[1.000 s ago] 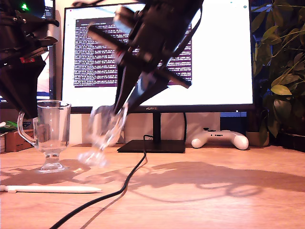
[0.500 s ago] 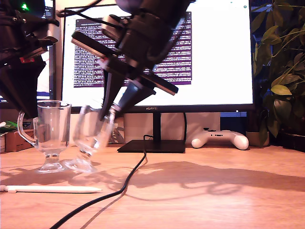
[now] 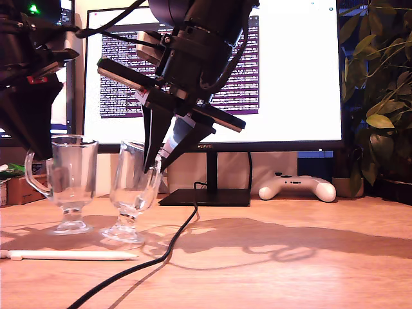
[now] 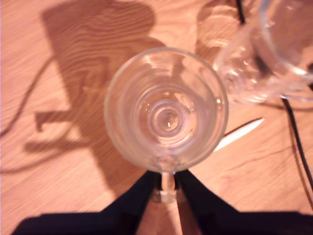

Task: Pick the small glass cups in front of you with each of your hands, and place them behind the white pen

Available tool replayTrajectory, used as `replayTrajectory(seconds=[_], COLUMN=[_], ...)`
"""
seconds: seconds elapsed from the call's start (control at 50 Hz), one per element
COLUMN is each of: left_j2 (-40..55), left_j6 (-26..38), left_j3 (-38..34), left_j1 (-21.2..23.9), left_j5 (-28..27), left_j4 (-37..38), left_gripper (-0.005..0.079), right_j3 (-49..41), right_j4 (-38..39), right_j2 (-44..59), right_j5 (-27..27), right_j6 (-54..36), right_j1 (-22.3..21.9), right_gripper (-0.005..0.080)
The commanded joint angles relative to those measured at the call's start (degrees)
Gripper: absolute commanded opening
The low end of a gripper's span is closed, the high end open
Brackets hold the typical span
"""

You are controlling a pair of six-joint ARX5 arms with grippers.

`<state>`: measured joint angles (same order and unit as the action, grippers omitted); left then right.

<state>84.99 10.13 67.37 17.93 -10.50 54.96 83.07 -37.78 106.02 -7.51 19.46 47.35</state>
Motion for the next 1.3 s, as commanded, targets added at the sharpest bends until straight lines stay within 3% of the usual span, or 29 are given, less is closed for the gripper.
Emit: replayTrajectory(seconds=[0.0, 0.26, 0.7, 0.9, 1.08, 1.28], left_j2=[-1.36, -1.36, -1.36, -1.36, -1.36, -1.31], left_j6=[0.42, 0.44, 0.59, 0.59, 0.79, 0.81], left_j3=[-0.42, -0.42, -0.42, -0.42, -0.42, -0.42], left_j1=[0.24, 0.24, 0.2, 0.2, 0.2, 0.2], left_j5=[-0.48, -0.44, -0.39, 0.46, 0.48, 0.74], left_j4=[-0.33, 0.2, -0.55, -1.07, -1.16, -1.25], left_gripper=[-0.0022, -0.0022, -0.0023, -0.0022, -0.0022, -0.0022], right_j3=[0.72, 0.72, 0.72, 0.81, 3.58, 10.51], right_j4=[1.11, 1.73, 1.4, 1.29, -1.22, -9.07], right_j2=[0.72, 1.75, 1.75, 1.73, 1.7, 1.7], right_j5=[0.22, 0.22, -2.89, -4.59, -6.12, -6.69], right_j6=[-0.09, -0.13, 0.15, 0.35, -0.09, -2.51], right_j1=[0.22, 0.61, 0.63, 0.98, 1.01, 0.98], right_gripper=[-0.0013, -0.0006, 0.023, 0.0256, 0.0306, 0.0321])
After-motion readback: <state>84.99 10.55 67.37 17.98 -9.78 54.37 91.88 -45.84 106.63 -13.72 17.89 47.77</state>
